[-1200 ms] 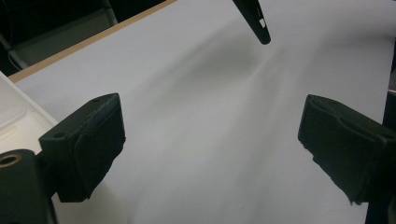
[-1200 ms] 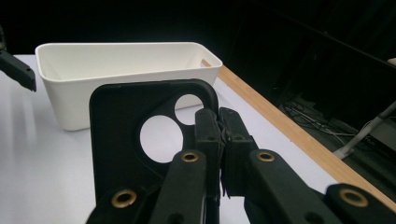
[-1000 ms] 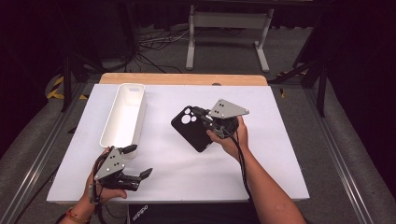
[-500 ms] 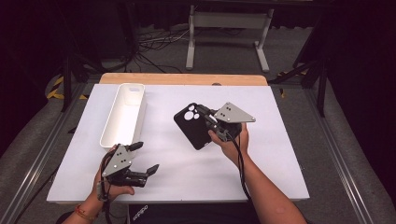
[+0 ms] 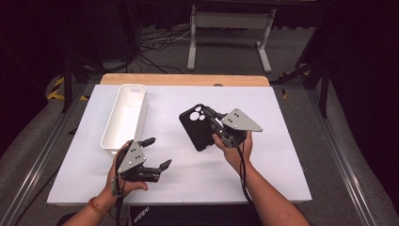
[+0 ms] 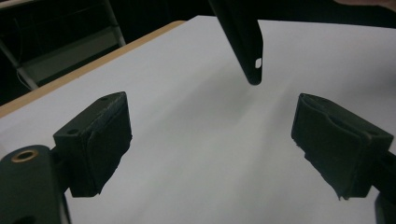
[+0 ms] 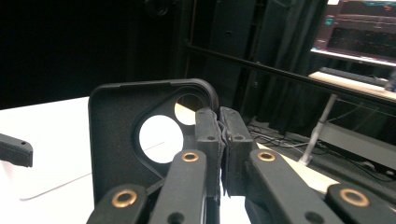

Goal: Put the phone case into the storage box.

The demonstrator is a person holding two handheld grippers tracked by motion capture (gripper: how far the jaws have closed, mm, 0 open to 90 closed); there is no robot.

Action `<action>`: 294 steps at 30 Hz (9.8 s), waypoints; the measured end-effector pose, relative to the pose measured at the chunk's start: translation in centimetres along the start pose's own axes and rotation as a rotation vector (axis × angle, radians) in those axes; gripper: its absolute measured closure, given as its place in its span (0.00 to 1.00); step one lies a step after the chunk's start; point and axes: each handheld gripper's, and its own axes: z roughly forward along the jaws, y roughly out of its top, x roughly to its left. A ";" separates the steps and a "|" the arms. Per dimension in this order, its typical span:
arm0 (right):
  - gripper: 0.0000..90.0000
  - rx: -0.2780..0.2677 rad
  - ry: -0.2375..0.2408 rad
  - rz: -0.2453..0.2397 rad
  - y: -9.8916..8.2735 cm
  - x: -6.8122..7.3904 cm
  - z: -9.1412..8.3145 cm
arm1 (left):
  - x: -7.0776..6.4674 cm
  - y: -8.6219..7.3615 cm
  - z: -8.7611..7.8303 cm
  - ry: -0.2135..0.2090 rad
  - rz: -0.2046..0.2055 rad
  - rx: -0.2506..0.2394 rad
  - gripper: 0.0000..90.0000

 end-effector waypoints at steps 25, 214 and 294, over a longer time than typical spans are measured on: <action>0.98 -0.050 -0.109 0.032 -2.2 0.5 -0.6 | 0.0 4.8 3.7 0.084 -0.127 -0.142 0.28; 0.13 0.203 0.041 -0.149 -8.2 -0.9 -8.3 | 12.6 9.6 -2.1 0.307 0.017 -0.132 0.92; 0.17 0.329 0.018 -0.099 -10.2 -1.4 -6.8 | 26.6 1.0 3.1 0.347 0.014 -0.025 0.92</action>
